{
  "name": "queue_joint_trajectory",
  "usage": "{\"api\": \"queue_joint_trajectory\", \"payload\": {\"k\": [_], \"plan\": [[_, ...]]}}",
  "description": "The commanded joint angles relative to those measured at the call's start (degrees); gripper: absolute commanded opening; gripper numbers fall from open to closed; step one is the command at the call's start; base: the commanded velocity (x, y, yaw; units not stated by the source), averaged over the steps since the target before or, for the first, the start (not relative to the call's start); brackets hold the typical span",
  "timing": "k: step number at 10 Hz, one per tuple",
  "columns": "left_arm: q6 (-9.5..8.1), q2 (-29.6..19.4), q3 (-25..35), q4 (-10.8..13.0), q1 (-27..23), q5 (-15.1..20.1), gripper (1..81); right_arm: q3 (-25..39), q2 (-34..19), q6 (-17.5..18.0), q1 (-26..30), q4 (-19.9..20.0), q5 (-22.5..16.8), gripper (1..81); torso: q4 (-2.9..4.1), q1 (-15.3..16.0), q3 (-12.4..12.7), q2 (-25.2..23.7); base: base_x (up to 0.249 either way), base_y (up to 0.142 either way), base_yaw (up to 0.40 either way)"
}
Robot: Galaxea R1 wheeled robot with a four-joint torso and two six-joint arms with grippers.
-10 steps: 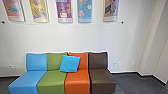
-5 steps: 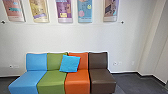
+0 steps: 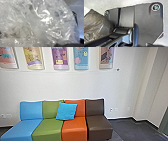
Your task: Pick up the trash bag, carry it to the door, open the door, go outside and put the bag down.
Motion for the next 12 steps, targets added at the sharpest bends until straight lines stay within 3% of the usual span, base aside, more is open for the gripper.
{"api": "queue_joint_trajectory", "payload": {"k": [1,12], "plan": [[0.44,-0.32,-0.07,-0.04,-3.96,3.02,1.0,0.7,-0.21,-0.39,3.46,-0.01,-4.1,81.1,0.0,0.0,0.0,0.0,0.0,0.0,-0.252],[0.44,-0.4,-0.07,-0.04,-4.04,3.02,1.0,0.79,-0.12,-0.39,3.29,-0.01,-4.1,81.1,0.0,0.0,0.02,0.0,0.0,0.0,-0.321]]}}
